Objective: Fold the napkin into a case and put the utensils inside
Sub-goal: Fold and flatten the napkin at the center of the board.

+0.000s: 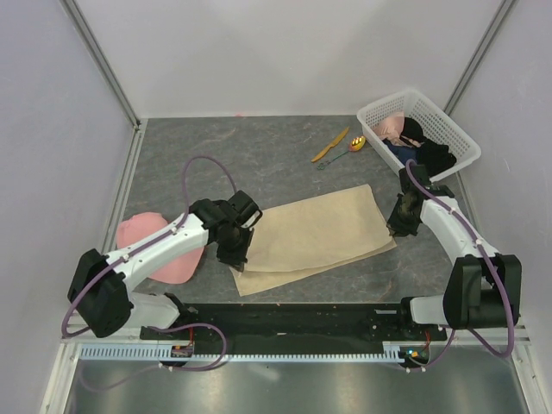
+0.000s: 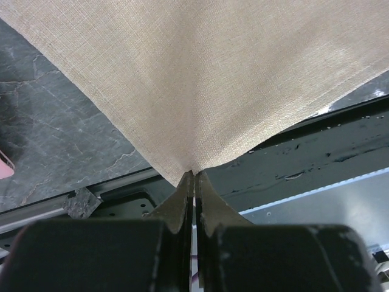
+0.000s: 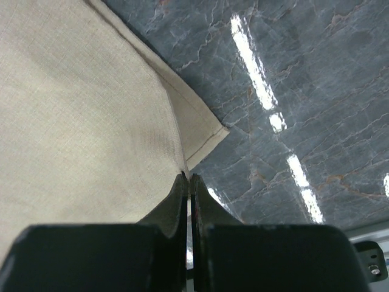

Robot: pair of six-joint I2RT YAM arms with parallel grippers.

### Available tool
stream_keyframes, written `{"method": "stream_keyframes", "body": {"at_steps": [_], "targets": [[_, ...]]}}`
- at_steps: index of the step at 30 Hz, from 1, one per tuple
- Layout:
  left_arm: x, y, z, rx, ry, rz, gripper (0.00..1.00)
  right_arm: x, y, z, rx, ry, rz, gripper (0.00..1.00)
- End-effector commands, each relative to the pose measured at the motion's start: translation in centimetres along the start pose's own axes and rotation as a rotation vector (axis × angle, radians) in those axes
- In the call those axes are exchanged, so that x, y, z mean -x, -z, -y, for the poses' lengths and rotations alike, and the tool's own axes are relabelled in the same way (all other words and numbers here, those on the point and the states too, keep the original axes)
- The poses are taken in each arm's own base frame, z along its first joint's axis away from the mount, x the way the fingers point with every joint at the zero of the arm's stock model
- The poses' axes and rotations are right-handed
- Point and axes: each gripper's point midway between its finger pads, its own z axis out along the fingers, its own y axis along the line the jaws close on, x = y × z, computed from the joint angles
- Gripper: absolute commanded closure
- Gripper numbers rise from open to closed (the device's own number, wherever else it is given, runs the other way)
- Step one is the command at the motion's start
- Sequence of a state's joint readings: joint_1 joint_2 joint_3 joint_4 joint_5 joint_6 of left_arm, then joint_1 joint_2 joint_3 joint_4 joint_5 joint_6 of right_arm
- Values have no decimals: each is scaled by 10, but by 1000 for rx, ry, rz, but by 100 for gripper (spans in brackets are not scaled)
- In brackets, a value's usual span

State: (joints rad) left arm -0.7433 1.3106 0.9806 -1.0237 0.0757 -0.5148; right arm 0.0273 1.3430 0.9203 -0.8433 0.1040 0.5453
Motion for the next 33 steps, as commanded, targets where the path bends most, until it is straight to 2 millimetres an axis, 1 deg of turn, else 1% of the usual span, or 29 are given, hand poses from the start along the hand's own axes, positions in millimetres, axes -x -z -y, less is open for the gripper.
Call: {"method": "stream_keyframes", "body": {"at_steps": [1,6,9,11,12,13,14,15,16,17,18,19,20,21,22,23,24,25,26,27,28,29,30,31,32,33], "targets": [[-2,-15,-2,33,-10,-17,98,11,-12,4,-19,3,45,100],[-6,-26,0,37,-10,-42,98,11,-21,-2,10,-3,46,100],[-9,-28,-4,56,6,-52,98,14,-23,-7,29,2,46,100],[-1,-14,-4,72,18,-15,98,17,-16,-12,51,12,40,100],[3,-5,-1,67,35,13,98,26,-7,-18,74,6,68,100],[23,16,1,70,49,110,98,32,0,-23,98,0,87,100],[32,30,-8,124,65,170,98,38,11,-33,149,-10,101,100],[43,43,-9,136,88,226,98,55,26,-46,197,-22,143,100],[60,62,-6,125,103,302,98,66,34,-51,217,-34,175,100],[74,73,-10,143,113,362,98,72,41,-63,269,-42,179,100],[84,80,-12,152,102,400,98,89,56,-79,336,-64,219,100],[100,91,-18,159,125,447,98,96,60,-88,371,-73,228,100],[111,92,-27,193,138,465,98,103,58,-96,389,-82,223,100],[125,96,-32,202,132,496,98,117,68,-110,445,-91,248,100],[141,105,-47,224,173,533,98,124,69,-117,462,-94,249,100],[154,102,-56,251,186,538,98,130,59,-122,452,-96,229,100],[171,107,-62,253,175,576,98,149,70,-134,489,-102,273,100],[188,118,-77,265,209,620,98,158,70,-141,511,-100,279,100],[200,121,-86,291,212,647,98,165,59,-148,507,-101,267,100],[212,121,-103,329,210,653,98,184,71,-159,540,-103,306,100],[233,132,-107,328,217,714,98,189,58,-166,541,-106,278,100],[242,137,-115,348,207,732,98,196,59,-173,554,-106,280,100],[254,132,-126,371,218,727,98,210,69,-182,584,-107,305,100],[267,143,-128,371,216,765,98,212,59,-189,593,-111,275,100],[274,146,-132,386,211,775,98,217,61,-192,600,-111,281,100],[284,153,-133,387,209,797,98,227,69,-196,614,-108,303,100]]}}
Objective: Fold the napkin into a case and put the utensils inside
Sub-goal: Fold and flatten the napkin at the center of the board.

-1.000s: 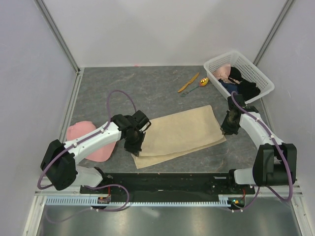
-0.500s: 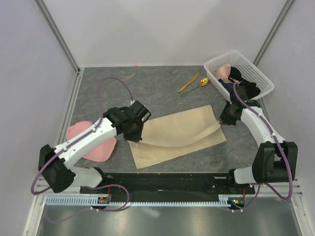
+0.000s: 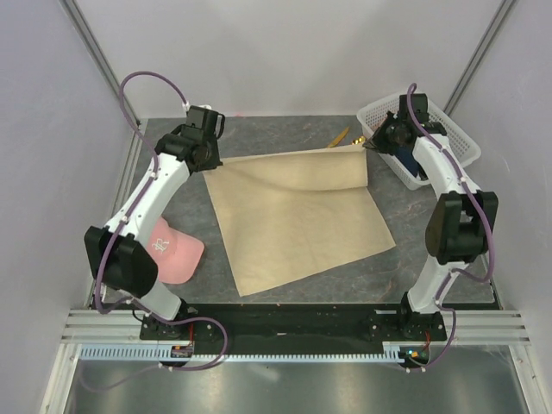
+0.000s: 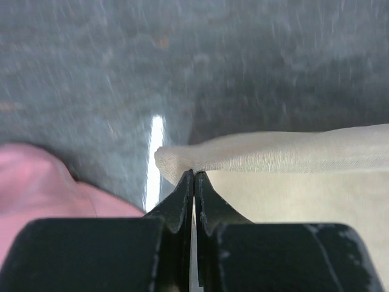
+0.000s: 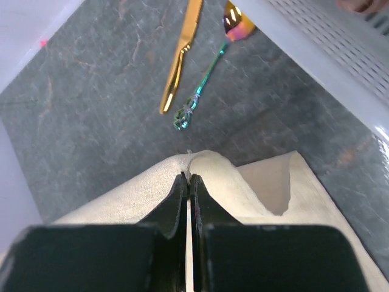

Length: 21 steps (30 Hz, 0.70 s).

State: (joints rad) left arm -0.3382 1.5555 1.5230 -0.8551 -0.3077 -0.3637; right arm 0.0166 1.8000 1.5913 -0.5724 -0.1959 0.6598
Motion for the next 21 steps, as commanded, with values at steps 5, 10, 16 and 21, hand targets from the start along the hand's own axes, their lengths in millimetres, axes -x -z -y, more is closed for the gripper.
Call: {"method": "stream_keyframes", "body": {"at_steps": [5,10,16,21], "targets": [[82,-9,16,-66,-58,210,98,54,-3,-53,145,15,85,100],[52,-8,18,-115,-41,146,98,44,-8,-49,141,17,44,100],[2,15,3,-146,-35,86,98,12,20,-25,78,52,-5,100],[-66,41,20,-277,9,-43,98,-43,44,26,-38,49,-77,100]]}}
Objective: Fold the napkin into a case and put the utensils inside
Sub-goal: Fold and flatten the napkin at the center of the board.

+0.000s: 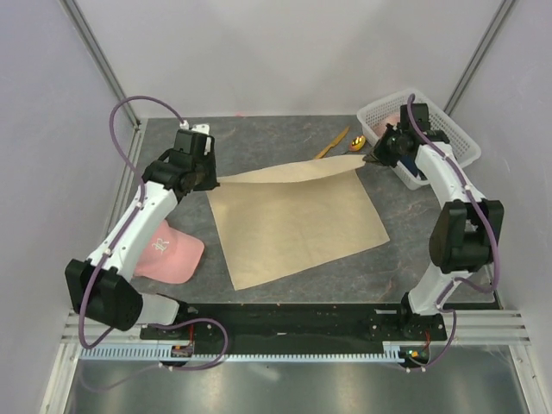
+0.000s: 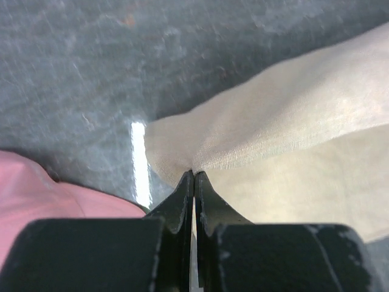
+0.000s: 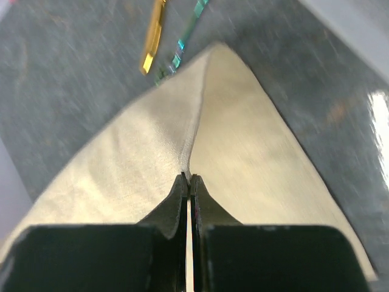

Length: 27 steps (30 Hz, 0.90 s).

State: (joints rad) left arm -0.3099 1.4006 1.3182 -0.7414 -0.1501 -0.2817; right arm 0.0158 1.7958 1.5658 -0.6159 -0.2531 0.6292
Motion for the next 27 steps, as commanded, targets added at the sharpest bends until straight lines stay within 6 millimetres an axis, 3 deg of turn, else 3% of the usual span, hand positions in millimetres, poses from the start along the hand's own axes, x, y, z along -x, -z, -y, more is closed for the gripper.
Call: {"method": "stream_keyframes", "body": {"at_steps": [1,2,3,6,9,14,18,27], "targets": [[-50,30,32,-147,68,-71,98,-30,52,22,-44,49,20,100],[-62,33,40,-162,86,-92,98,-36,54,31,-70,53,24,100],[-88,34,53,-176,45,-136,98,-53,51,47,-107,49,-6,100],[-132,36,60,-162,56,-223,98,-75,57,66,-140,69,-34,100],[-157,38,58,-142,46,-275,98,-92,62,84,-188,93,-53,100],[-176,40,48,-117,11,-318,98,-112,64,105,-239,93,-83,100],[-186,42,41,-110,-15,-347,98,-111,69,123,-290,77,-77,100],[-212,40,44,-125,-28,-468,98,-141,61,148,-332,53,-153,100]]}}
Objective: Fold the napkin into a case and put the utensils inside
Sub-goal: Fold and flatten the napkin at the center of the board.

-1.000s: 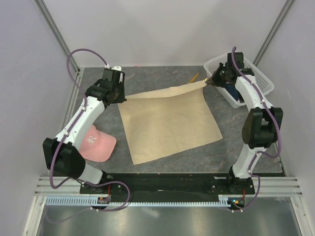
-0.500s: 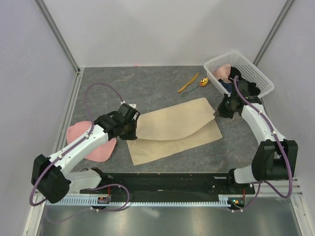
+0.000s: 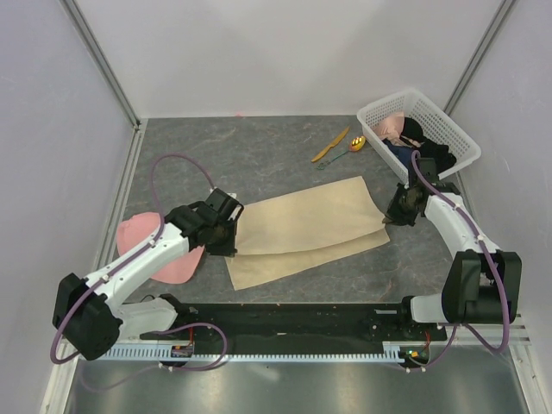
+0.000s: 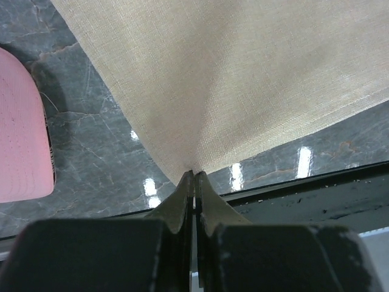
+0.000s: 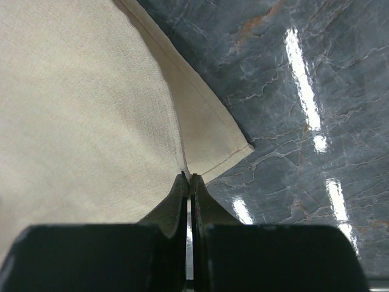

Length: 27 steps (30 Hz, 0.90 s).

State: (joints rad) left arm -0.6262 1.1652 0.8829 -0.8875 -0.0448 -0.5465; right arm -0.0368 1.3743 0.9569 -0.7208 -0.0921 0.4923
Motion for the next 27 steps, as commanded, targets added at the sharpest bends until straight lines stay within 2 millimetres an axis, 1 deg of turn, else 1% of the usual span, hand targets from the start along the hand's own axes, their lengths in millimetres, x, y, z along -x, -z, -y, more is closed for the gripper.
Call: {"method": "stream_keyframes", "body": {"at_steps": [1,2,6,7,10,13,18,20,22,24,27], "targets": [[-16,-7,1,2,14,-84,98,-9,-8,12,-31,15,-16,100],[-18,-9,1,6,12,-94,98,-10,-11,16,-47,16,-18,100],[-28,-17,4,4,-3,-157,98,-13,-19,21,-67,17,-23,100],[-32,-20,8,-13,-7,-187,98,-16,-21,23,-71,18,-32,100],[-41,-26,9,-20,-18,-236,98,-20,-29,26,-77,15,-47,100],[-45,-29,14,-51,-36,-269,98,-23,-36,31,-97,16,-56,100],[-47,-33,11,-30,-55,-299,98,-20,-44,32,-107,23,-60,100],[-45,-31,14,-42,-65,-301,98,-18,-42,29,-101,19,-60,100],[-44,-26,16,-59,-67,-295,98,-13,-35,26,-95,12,-44,100],[-41,-20,20,-77,-68,-286,98,-13,-28,25,-94,12,-46,100],[-44,-13,26,-111,-68,-310,98,-12,-20,24,-97,5,-37,100]]}}
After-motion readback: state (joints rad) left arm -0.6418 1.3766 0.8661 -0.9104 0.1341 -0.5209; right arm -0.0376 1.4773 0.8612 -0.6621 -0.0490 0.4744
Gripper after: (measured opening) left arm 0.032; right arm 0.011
